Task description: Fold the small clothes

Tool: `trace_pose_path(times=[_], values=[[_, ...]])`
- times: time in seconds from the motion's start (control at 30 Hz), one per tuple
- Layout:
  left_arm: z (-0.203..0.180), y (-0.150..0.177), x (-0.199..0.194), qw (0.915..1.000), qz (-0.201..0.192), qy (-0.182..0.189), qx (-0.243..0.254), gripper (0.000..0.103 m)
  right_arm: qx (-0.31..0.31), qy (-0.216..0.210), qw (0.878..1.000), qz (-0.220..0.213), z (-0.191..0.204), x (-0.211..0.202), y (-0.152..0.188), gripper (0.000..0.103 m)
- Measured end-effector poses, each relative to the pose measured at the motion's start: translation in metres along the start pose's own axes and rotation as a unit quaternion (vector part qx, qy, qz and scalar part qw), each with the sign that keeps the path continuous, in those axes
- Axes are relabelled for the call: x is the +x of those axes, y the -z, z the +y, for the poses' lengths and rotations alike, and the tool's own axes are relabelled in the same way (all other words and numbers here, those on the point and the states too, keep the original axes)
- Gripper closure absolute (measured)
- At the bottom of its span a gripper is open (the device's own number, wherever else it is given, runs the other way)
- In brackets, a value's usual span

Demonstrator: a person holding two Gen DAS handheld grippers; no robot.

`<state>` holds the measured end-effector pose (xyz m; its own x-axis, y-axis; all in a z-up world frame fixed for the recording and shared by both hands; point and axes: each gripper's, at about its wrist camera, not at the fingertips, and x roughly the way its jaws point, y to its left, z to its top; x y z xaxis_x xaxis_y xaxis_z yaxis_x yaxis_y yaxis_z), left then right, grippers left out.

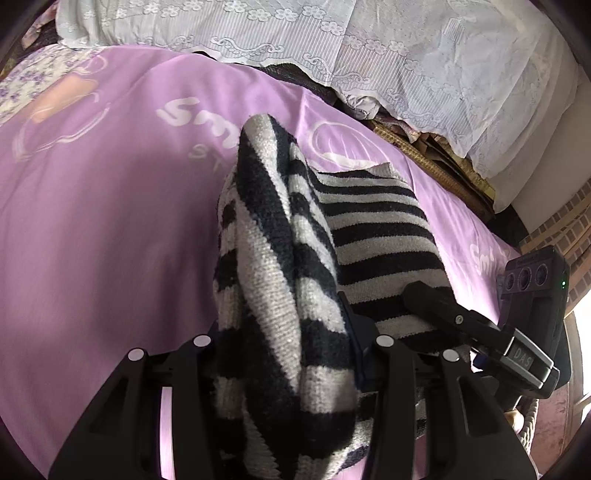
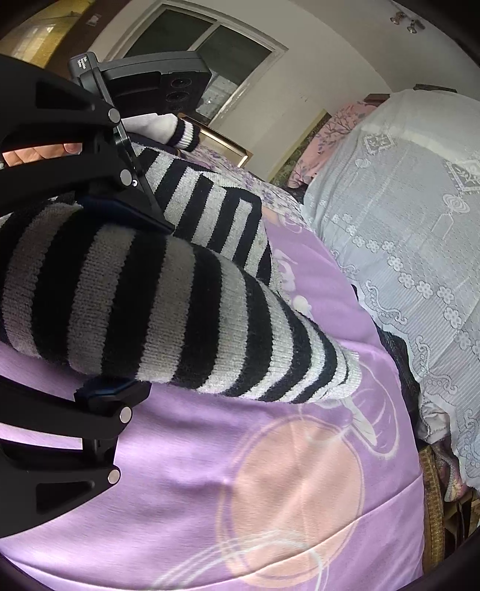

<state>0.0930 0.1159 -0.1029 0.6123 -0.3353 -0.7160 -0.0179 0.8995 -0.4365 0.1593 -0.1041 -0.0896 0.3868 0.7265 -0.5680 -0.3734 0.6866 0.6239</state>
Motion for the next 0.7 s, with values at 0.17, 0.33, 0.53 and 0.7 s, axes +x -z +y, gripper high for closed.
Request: trace_pose_path(times=[0.17,0.33,0.53,0.7], values=[[-0.003,0.022,-0.033,0.9998,-0.012,-0.018,0.004,0.061,-0.007,-0.021,1.0,0.015,0.023,-0.012,0.021,0.036],[0.002,0.037,-0.085,0.9981,-0.053,-0.029,-0.003,0.061,-0.035,-0.049,0.998,0.019,0.063,-0.024,0.032,0.036],[0.017,0.039,-0.14,0.9947,-0.091,-0.043,-0.022,0.061,-0.068,-0.087,0.994,0.019,0.119,-0.025,0.034,0.036],[0.036,0.041,-0.182,0.989,-0.123,-0.076,-0.032,0.061,-0.093,-0.114,0.989,0.03,0.165,-0.011,0.034,0.036]])
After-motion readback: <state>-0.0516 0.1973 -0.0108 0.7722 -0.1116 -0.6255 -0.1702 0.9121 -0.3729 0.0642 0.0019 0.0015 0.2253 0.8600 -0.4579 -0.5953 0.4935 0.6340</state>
